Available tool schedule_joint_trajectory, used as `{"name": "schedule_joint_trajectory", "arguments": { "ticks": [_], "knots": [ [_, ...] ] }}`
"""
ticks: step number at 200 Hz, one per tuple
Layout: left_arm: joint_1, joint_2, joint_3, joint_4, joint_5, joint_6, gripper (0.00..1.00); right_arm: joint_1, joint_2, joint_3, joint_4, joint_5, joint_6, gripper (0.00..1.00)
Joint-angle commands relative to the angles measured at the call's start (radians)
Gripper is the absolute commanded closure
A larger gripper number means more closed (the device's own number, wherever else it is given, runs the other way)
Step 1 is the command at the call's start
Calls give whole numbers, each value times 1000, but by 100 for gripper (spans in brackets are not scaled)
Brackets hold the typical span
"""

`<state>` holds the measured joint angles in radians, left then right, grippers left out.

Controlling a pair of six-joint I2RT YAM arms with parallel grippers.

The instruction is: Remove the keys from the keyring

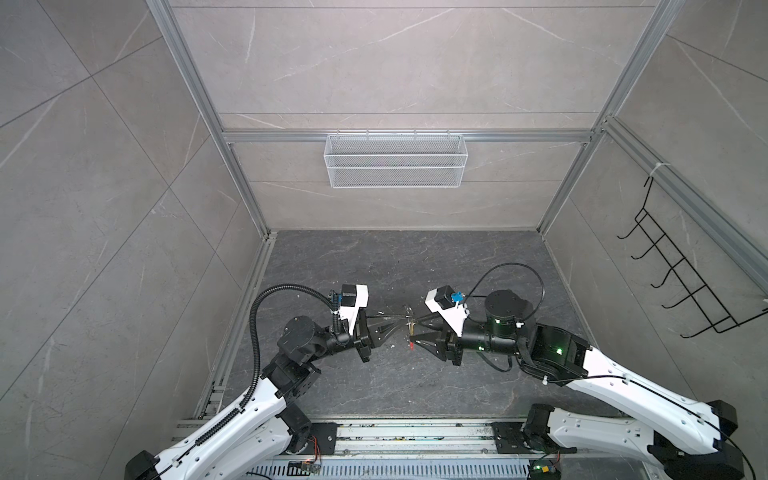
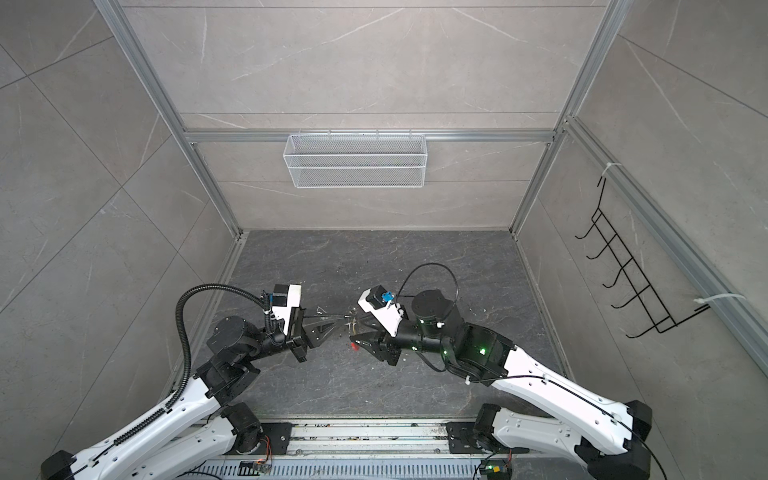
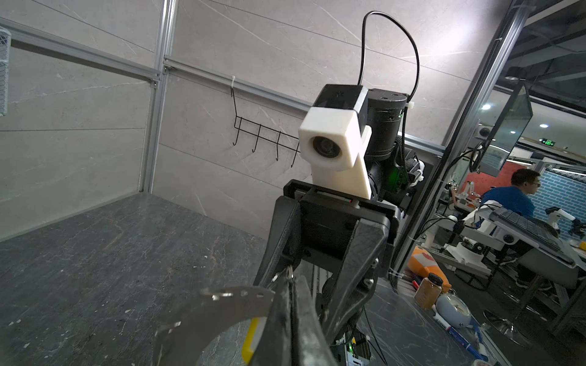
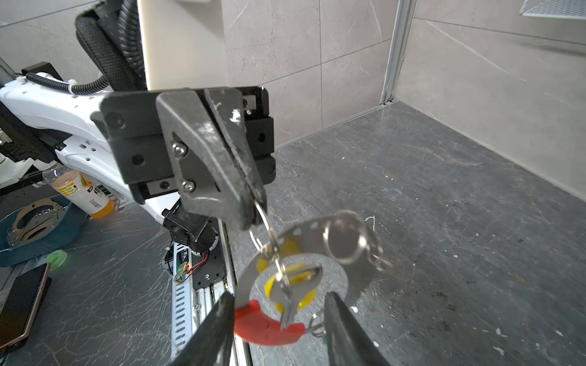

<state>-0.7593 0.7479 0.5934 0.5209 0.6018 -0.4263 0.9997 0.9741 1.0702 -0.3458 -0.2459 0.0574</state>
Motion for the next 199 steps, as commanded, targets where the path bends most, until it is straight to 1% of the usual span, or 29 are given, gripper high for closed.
{"name": "schedule_joint_trajectory", "arguments": {
  "ticks": [1,20,46,58,76,103,106,111,125,151,199],
  "knots": [
    [-5,-22,17,34,-11,27,100,3,-57,0,-33,45,-11,51],
    [-5,-21,18,35,-12,26,100,4,-71,-18,-21,78,8,51],
    [-5,-19,25,37,-11,23,100,4,-50,-35,0,137,24,53],
    [-5,-19,26,36,-15,23,100,4,-39,-39,10,135,28,53],
    [-5,-22,25,30,-24,24,100,9,-22,-32,12,101,28,52],
    [-5,-18,24,36,-27,21,100,30,-10,-35,42,80,25,49],
    [-5,-18,24,37,-26,21,100,32,-7,-35,45,80,26,48],
    [-5,-14,22,40,-25,20,100,35,-1,-31,48,81,26,41],
    [-5,-8,24,44,-23,17,100,41,21,-20,59,83,21,39],
    [-5,-6,25,45,-22,16,100,42,57,-3,84,96,21,40],
    [-5,-16,18,45,-30,18,100,45,78,6,96,127,12,46]
  ]
}}
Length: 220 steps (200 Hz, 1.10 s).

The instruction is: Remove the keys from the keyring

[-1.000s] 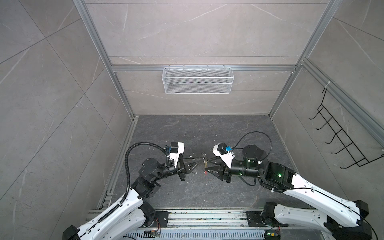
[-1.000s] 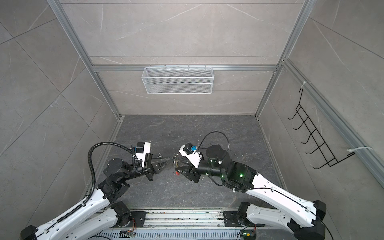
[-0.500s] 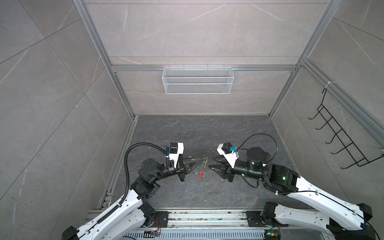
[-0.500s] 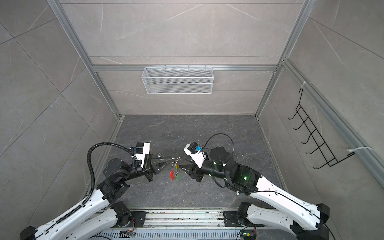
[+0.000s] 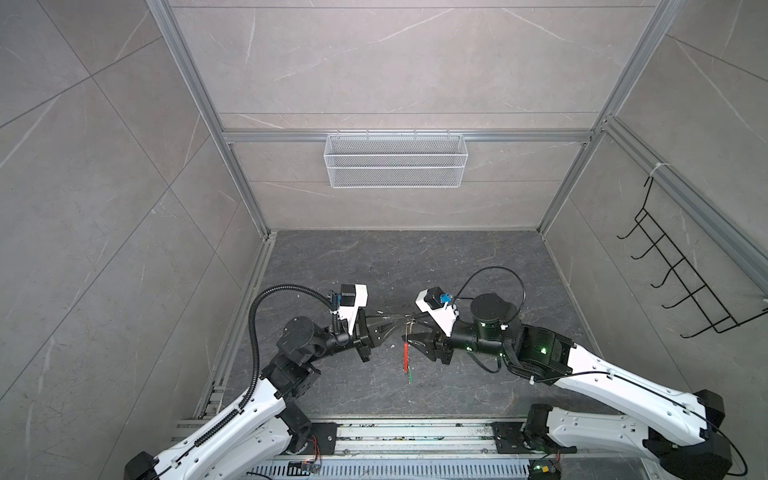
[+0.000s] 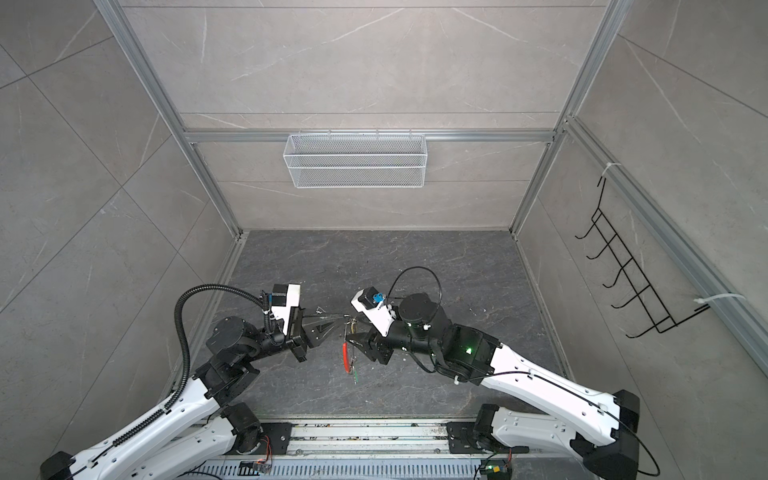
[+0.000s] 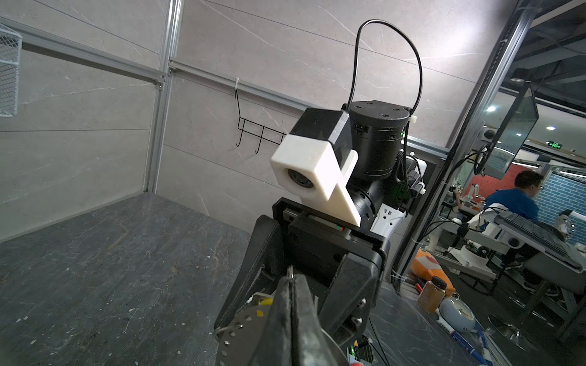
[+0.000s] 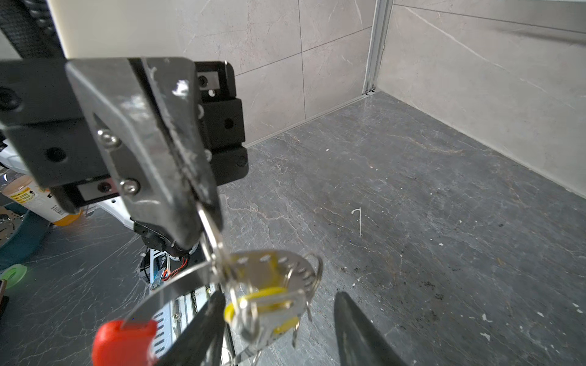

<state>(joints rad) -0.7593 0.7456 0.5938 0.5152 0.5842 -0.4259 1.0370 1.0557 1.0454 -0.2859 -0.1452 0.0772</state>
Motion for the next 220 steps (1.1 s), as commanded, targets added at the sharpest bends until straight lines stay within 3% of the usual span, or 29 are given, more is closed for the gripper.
{"name": "schedule_joint_trajectory", "arguments": {
  "ticks": [1,59,164,220],
  "knots": [
    [-5,-14,18,51,-12,18,100,8,-3,31,36,27,-8,46],
    [-5,-25,6,44,-36,24,100,20,-3,51,13,72,-23,61],
    [-5,-57,-27,87,-121,-5,100,80,12,57,-10,150,-66,100],
    [-5,-58,-42,133,-140,-33,100,125,64,75,-19,138,-102,100]
  ]
}}
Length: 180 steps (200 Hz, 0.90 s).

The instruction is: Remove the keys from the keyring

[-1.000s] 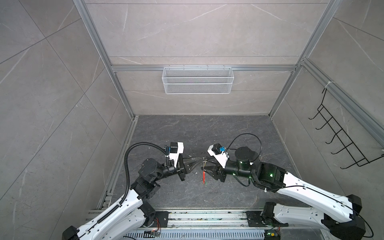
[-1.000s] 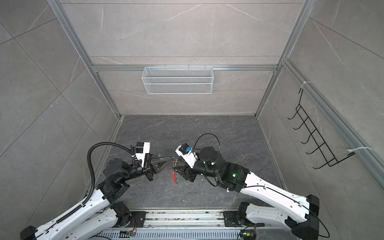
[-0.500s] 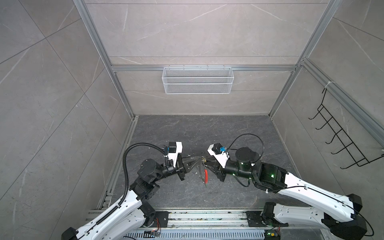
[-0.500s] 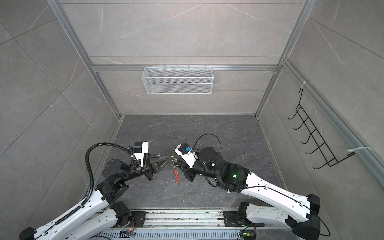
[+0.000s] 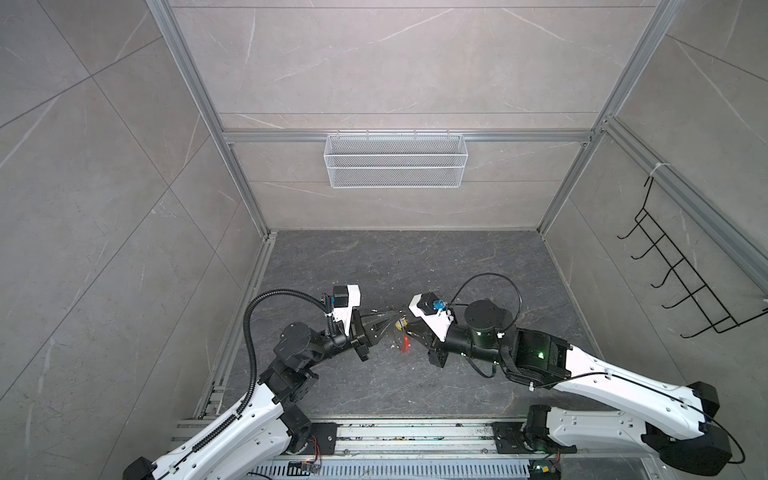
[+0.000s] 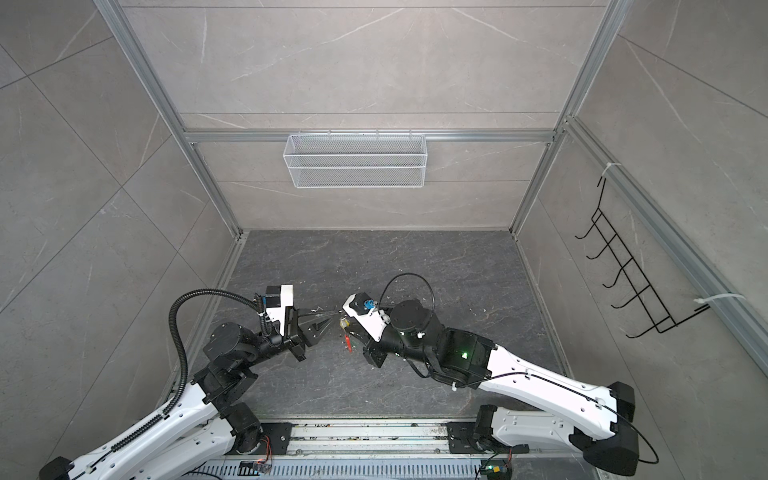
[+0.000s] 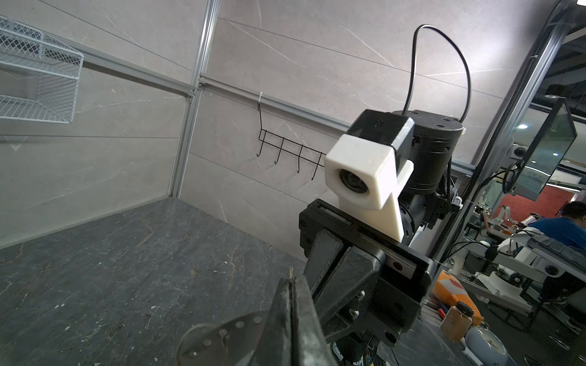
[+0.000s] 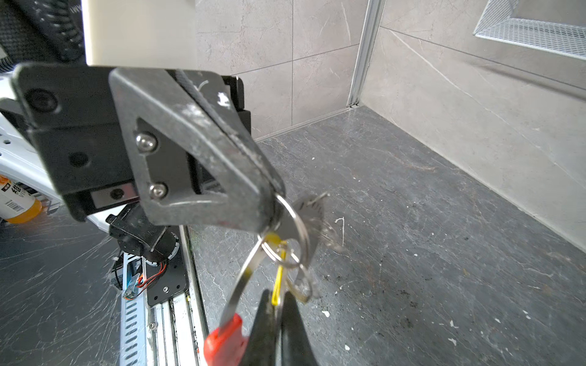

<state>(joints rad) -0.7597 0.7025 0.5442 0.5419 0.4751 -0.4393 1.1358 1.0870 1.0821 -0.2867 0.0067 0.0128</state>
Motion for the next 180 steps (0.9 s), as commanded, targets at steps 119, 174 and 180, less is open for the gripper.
{"name": "schedule_joint_trajectory", "arguments": {
  "ticks": [119,174,180],
  "knots": [
    [-4,-7,13,97,33,-7,100,38,75,24,-23,-100,-51,100],
    [-5,-43,27,18,9,26,100,34,33,-14,-49,-86,-26,100],
    [-4,-53,29,0,1,34,100,27,21,-26,-54,-62,-17,100]
  ]
}}
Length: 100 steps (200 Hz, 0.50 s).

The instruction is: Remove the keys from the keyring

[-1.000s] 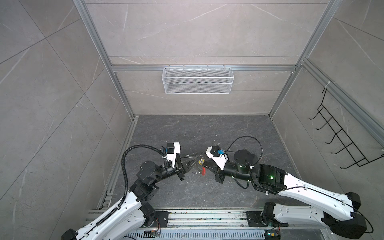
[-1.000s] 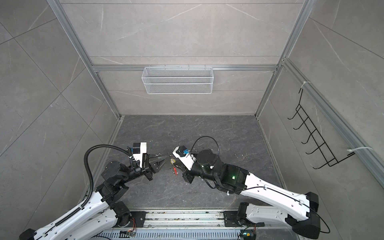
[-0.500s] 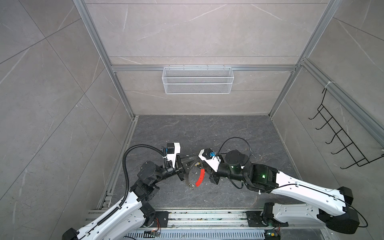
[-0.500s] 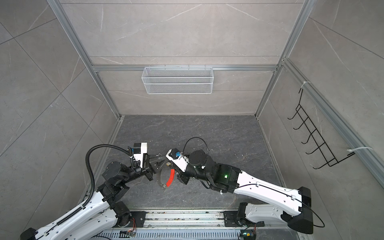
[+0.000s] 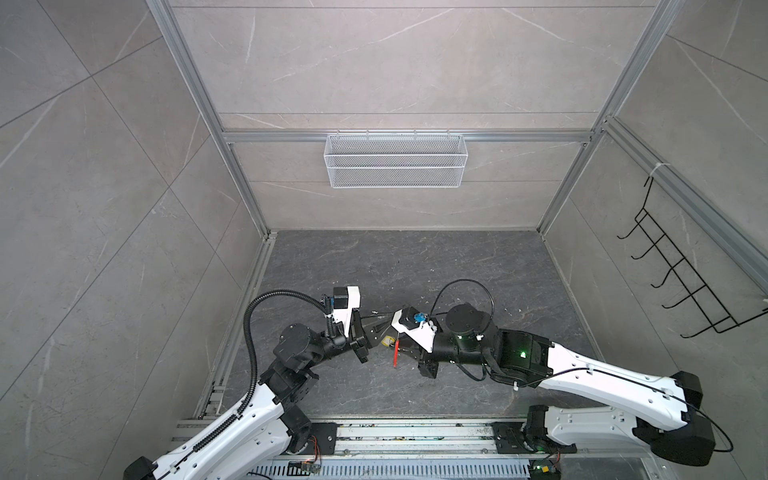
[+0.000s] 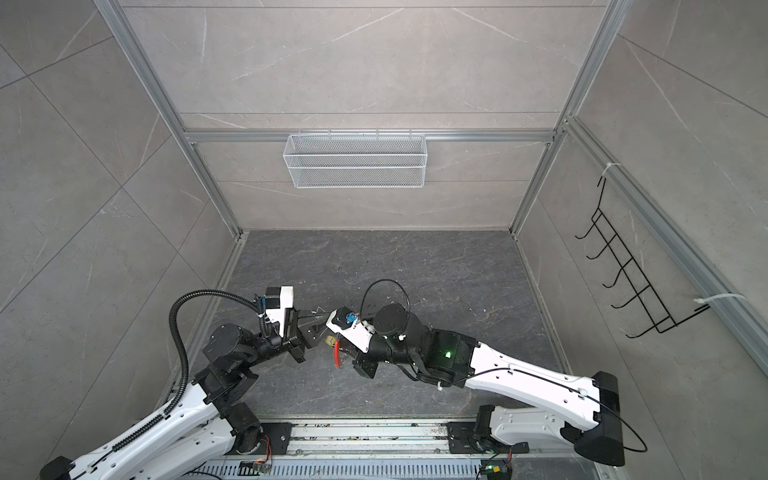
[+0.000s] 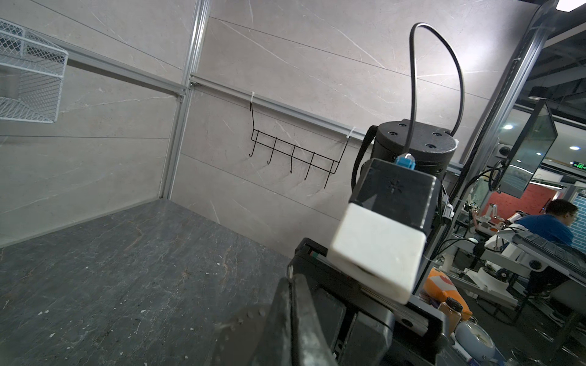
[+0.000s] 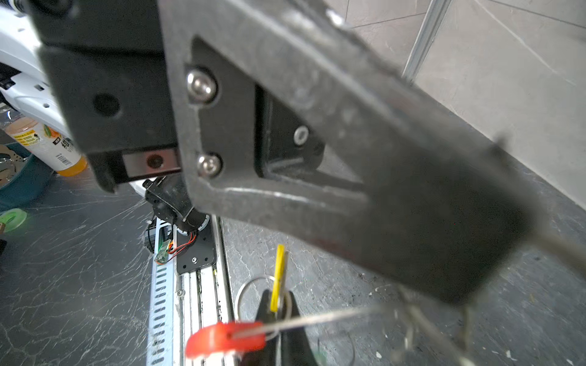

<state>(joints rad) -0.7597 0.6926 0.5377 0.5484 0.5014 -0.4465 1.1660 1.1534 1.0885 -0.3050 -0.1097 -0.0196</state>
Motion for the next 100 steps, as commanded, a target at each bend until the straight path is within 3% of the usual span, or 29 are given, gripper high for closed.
{"name": "schedule_joint_trajectory", "arguments": {
  "ticks": [1,36,72,100],
  "knots": [
    [-4,-45,35,-10,-26,42,100,-5,-47,-34,-36,57,18,100],
    [-5,-83,47,-135,-113,80,100,-124,-122,-131,-9,81,99,100],
    [-5,-81,49,-221,-237,85,100,-275,-159,-205,61,-8,192,100],
    [-4,-74,44,-238,-268,78,100,-444,-48,-239,89,-129,280,100]
  ]
}}
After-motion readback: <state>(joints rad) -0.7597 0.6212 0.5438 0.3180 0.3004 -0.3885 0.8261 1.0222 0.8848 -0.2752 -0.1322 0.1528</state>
